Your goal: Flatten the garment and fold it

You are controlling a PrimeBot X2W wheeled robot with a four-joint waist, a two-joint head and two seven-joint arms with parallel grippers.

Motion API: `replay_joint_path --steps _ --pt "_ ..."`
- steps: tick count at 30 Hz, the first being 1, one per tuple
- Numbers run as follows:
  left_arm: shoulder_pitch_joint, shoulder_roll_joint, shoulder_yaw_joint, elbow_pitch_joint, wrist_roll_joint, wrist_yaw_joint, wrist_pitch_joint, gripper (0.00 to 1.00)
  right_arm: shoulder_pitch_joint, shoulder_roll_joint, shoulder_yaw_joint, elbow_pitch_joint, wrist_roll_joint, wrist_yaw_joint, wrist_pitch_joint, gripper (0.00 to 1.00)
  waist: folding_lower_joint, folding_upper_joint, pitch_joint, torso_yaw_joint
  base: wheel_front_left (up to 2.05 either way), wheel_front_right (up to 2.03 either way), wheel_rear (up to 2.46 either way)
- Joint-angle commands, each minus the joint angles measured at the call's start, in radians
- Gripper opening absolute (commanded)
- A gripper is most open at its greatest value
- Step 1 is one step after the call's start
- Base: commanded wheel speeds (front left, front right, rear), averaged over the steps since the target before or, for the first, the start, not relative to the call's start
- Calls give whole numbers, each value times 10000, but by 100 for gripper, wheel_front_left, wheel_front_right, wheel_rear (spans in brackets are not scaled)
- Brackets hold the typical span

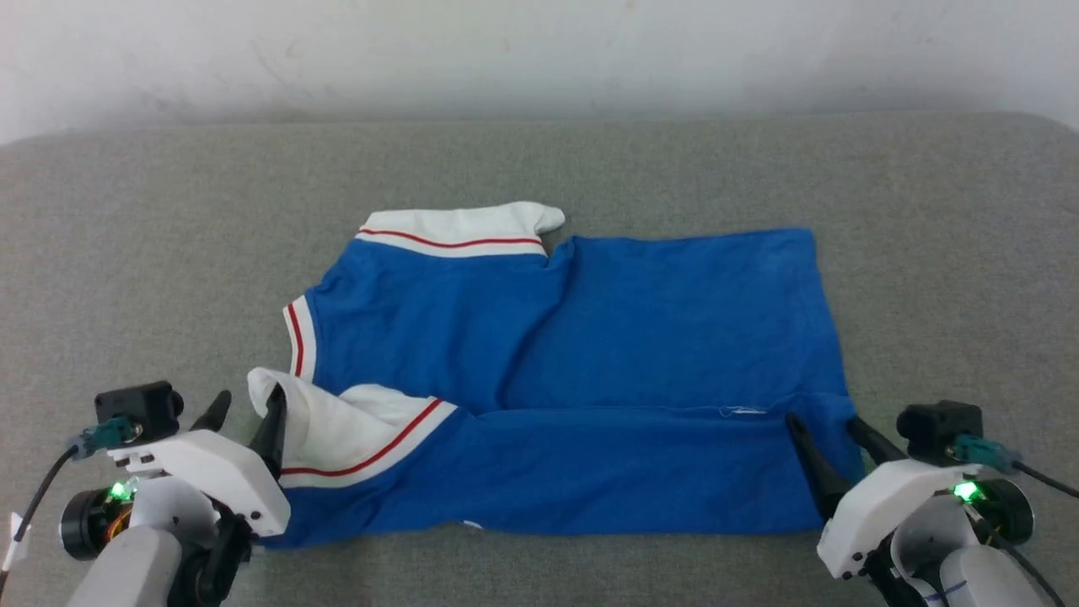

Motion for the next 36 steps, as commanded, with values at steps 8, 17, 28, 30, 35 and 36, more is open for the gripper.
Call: replay_joint_path --steps 8,17,28,30,35,36 --pt "326 879 403 -868 -377 4 671 100 775 320 -407 -1060 -413 -21 -1672 100 0 0 -771 -152 0 0 0" --pt "1218 2570 521 -2220 -1669 -487 3716 100 1480 861 -1134 -2634 -1674 -21 -2227 100 0 0 -722 -487 0 0 0" --pt "1686 2628 -142 -1554 -2262 -441 5363 100 1863 1115 -960 -3787 -1723 -21 -1976 100 0 0 -413 -994 0 0 0" --pt "1607 2518 -341 -1319 -2185 -449 5457 100 1863 1126 -965 -3808 -1666 -21 -1936 100 0 0 -368 -1043 0 0 0" --pt "1454 1988 -740 -709 -2276 -527 5629 63 1803 1139 -973 -3853 -1594 -21 -1830 100 0 0 -228 -1160 0 0 0" --pt "1414 1914 -820 -651 -2246 -563 5620 32 1792 1140 -1006 -3868 -1574 -21 -1791 100 0 0 -215 -1167 0 0 0"
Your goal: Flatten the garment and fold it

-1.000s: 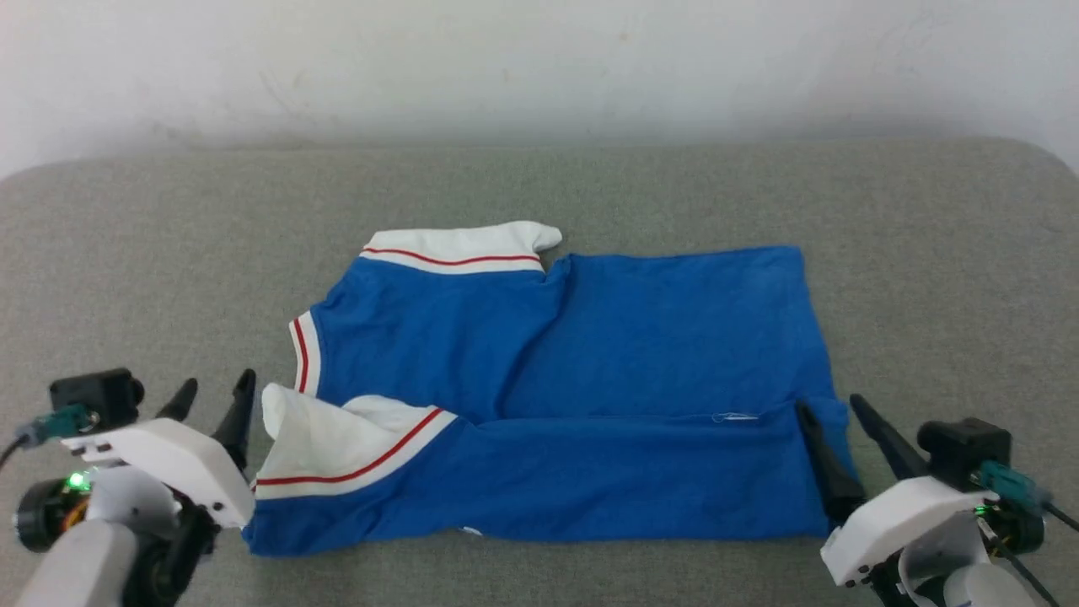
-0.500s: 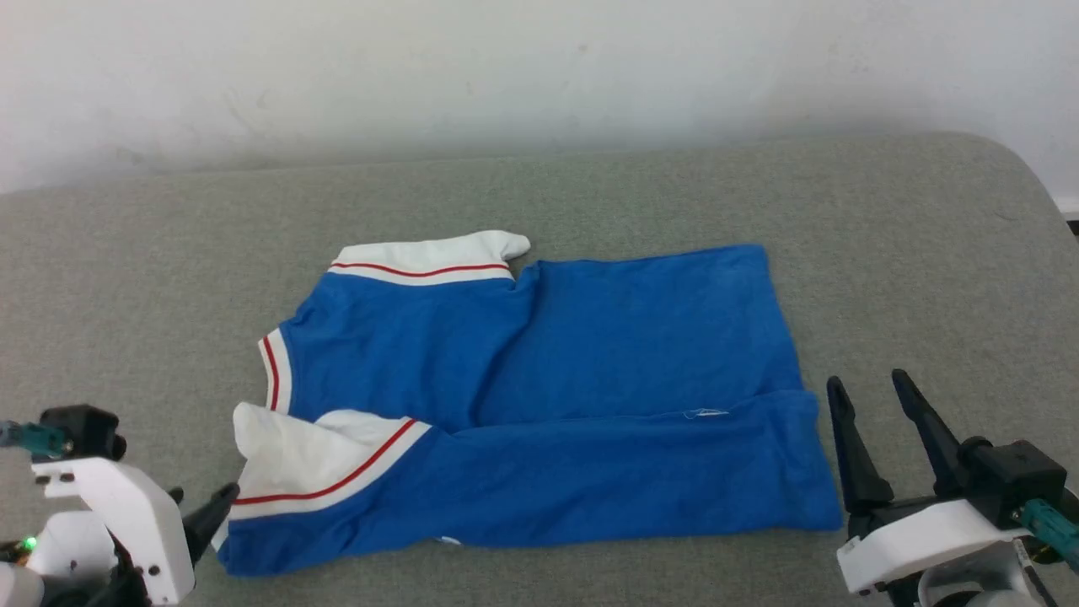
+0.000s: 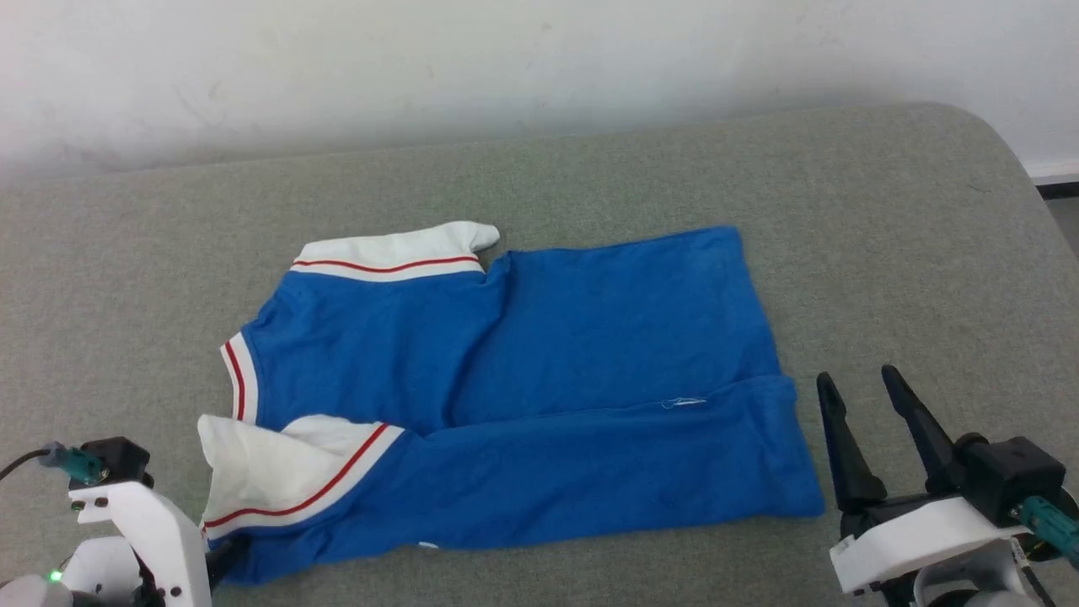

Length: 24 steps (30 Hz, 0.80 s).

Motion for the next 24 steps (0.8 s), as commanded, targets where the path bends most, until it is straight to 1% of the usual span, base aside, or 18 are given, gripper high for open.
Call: replay_joint_path --steps 1,6,11,14,17,21,24 --pt "84 -559 -459 282 6 -161 122 0 -15 40 -78 -62 115 -9 58 100 2 0 28 -18 0 0 0" --pt "-62 -736 -629 658 95 -391 -75 0 -107 -74 -334 113 446 -9 796 100 2 0 3 29 0 0 0" --pt "-52 -794 -507 406 285 -257 -625 0 -404 -647 -436 1072 1104 -9 2238 100 2 0 -87 211 0 0 0" --pt "-40 -743 -375 -41 402 -136 -926 0 -711 -996 -235 1781 1581 -9 3072 100 2 0 -95 409 0 0 0" --pt "-48 -732 -217 -553 388 -28 -1108 0 -923 -1209 159 2342 1927 -9 3892 100 2 0 -42 624 0 0 0" --pt "-94 -571 -189 -1182 602 184 -1124 0 -1222 -1537 729 3066 2362 -9 5086 100 2 0 68 869 0 0 0" --pt "-121 -521 -202 -1480 661 254 -1091 0 -1414 -1728 1110 3535 2686 -9 6067 100 2 0 139 982 0 0 0"
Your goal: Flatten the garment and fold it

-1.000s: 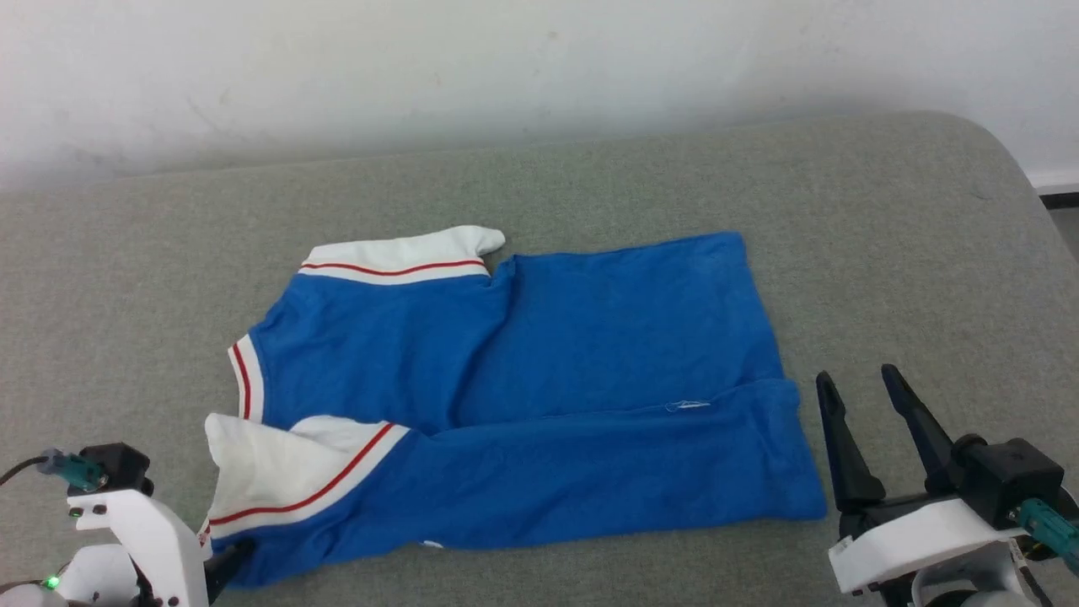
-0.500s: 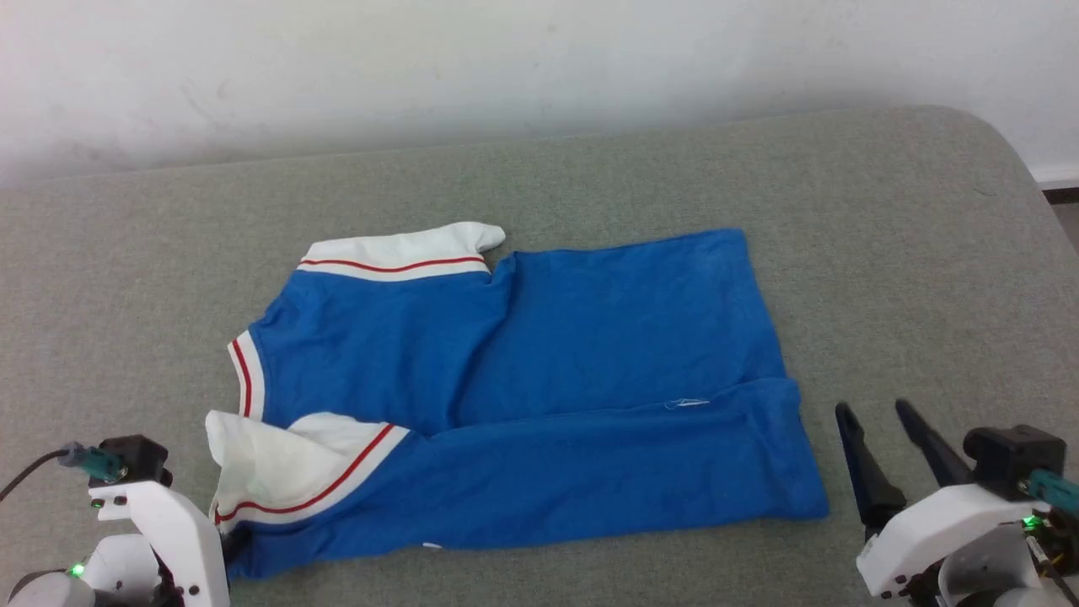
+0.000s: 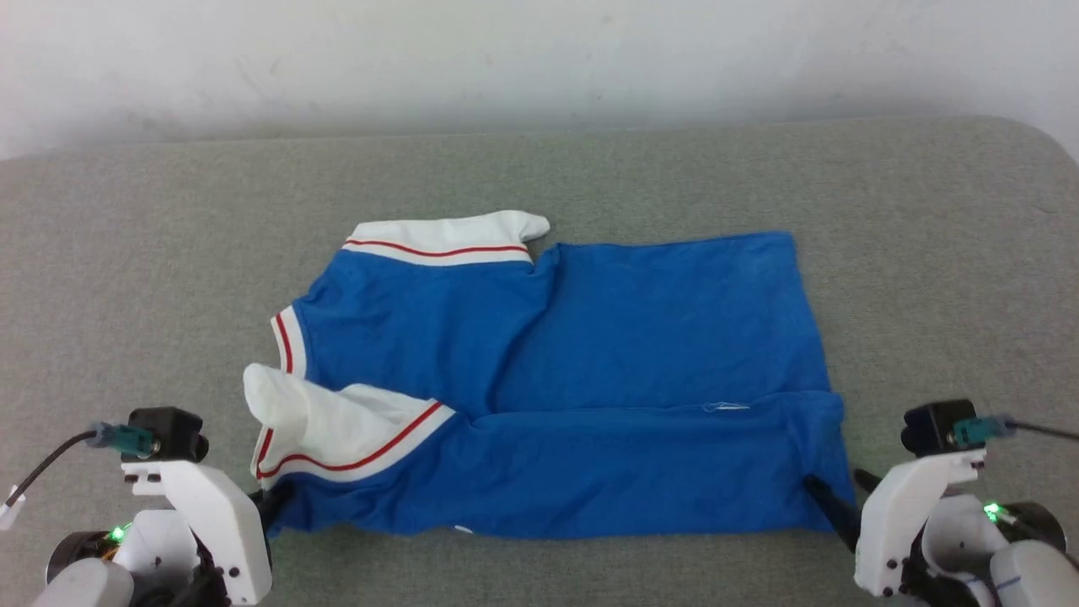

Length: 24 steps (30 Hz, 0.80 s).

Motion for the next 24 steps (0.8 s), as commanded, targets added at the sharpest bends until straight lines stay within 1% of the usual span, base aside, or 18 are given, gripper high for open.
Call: replay_joint_path --steps 1,2,3,4,6,8,11,15,19,24 --pt "33 22 0 -111 53 60 -23 0 22 52 283 472 180 -7 637 100 -1 0 91 108 0 0 0" --pt "37 29 -6 -147 56 67 -18 0 -17 14 374 573 265 -7 931 43 -1 0 96 123 0 0 0" --pt "45 28 -17 -180 62 77 -16 0 -46 6 435 659 391 -7 1193 5 -1 0 98 138 0 0 0" --pt "56 22 -26 -204 62 88 -16 0 -54 5 496 741 534 -7 1489 0 -1 0 87 147 0 0 0" --pt "104 12 -29 -227 52 114 -29 0 -108 -64 581 728 657 -7 1765 0 -1 0 35 137 0 0 0" --pt "170 6 -31 -250 50 125 -73 0 -162 -120 602 583 643 -7 1713 0 -1 0 -85 126 0 0 0" --pt "231 47 -20 -299 96 149 -134 0 -191 -170 589 385 599 -7 1519 0 -1 0 -259 119 0 0 0" --pt "435 187 38 -515 177 220 -240 0 -181 -279 596 -180 474 -7 946 0 -1 0 -730 123 0 0 0" --pt "765 323 149 -816 199 396 -310 0 24 -337 565 -797 338 -7 483 0 -1 0 -1251 171 0 0 0" --pt "1313 646 366 -1305 269 708 -342 0 556 -316 473 -1629 295 -7 388 0 -1 0 -1640 226 0 0 0"
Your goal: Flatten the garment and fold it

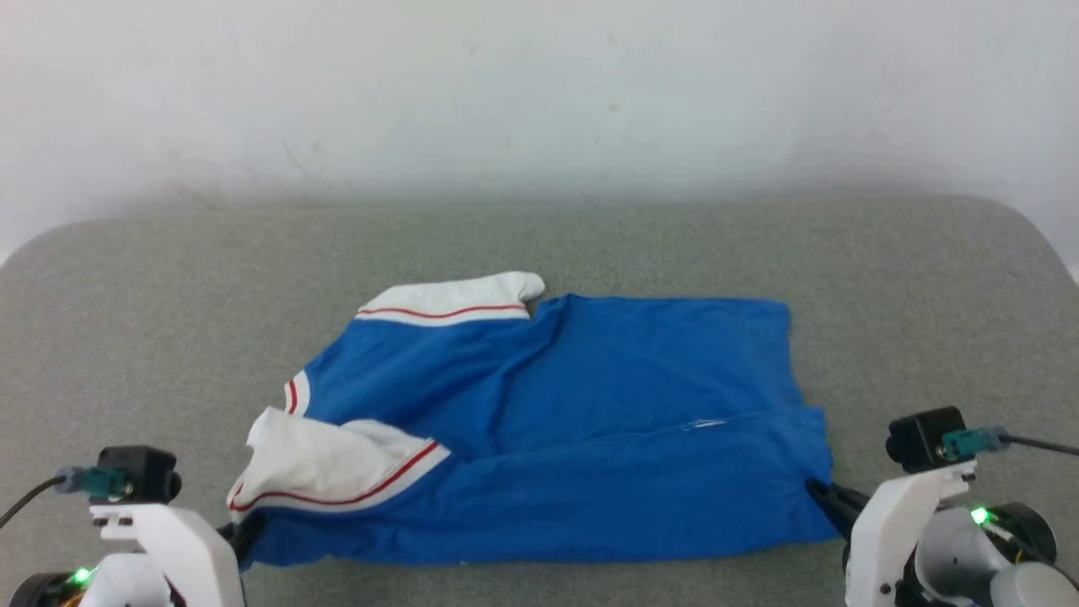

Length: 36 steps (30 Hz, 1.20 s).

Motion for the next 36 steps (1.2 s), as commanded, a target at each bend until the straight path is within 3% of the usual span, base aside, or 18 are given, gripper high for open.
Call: replay_joint_path --steps 1,7,15,16,17,18,23,28,32,36 --pt "190 104 87 -89 84 97 -46 0 201 39 -52 -101 -38 4 5 0 1 0 -261 54 0 0 0" --pt "1139 420 452 -457 -179 443 45 0 1444 311 -567 -940 -45 4 501 0 1 0 -422 77 0 0 0" --pt "1764 59 569 478 -923 372 103 0 2514 874 -1027 -730 -304 4 607 0 1 0 -172 -77 0 0 0" --pt "1697 -32 547 613 -925 317 9 5 2521 927 -996 -610 -352 4 447 46 1 0 -135 -95 0 0 0" --pt "1606 -126 544 747 -912 302 -99 45 2511 910 -880 -512 -452 4 261 100 1 0 -104 -104 0 0 0" --pt "1521 -199 518 868 -891 291 -162 100 2488 948 -770 -449 -427 4 22 100 1 0 -80 -114 0 0 0" --pt "1058 -343 711 972 -638 267 -847 100 2128 968 -551 -692 -521 4 -2051 100 1 0 -61 -237 0 0 0" --pt "359 -210 1122 1112 158 767 -1863 100 1709 1234 -910 -1228 -1042 4 -3970 100 1 0 17 -429 0 0 0" --pt "-684 -324 1342 1113 778 1288 -2610 100 1253 1510 -1119 -1768 -1493 4 -4873 100 1 0 572 -662 0 0 0" --pt "-2193 -560 1333 1558 1088 1313 -3112 100 618 1653 -1110 -2198 -1735 4 -5335 100 1 0 1476 -990 0 0 0"
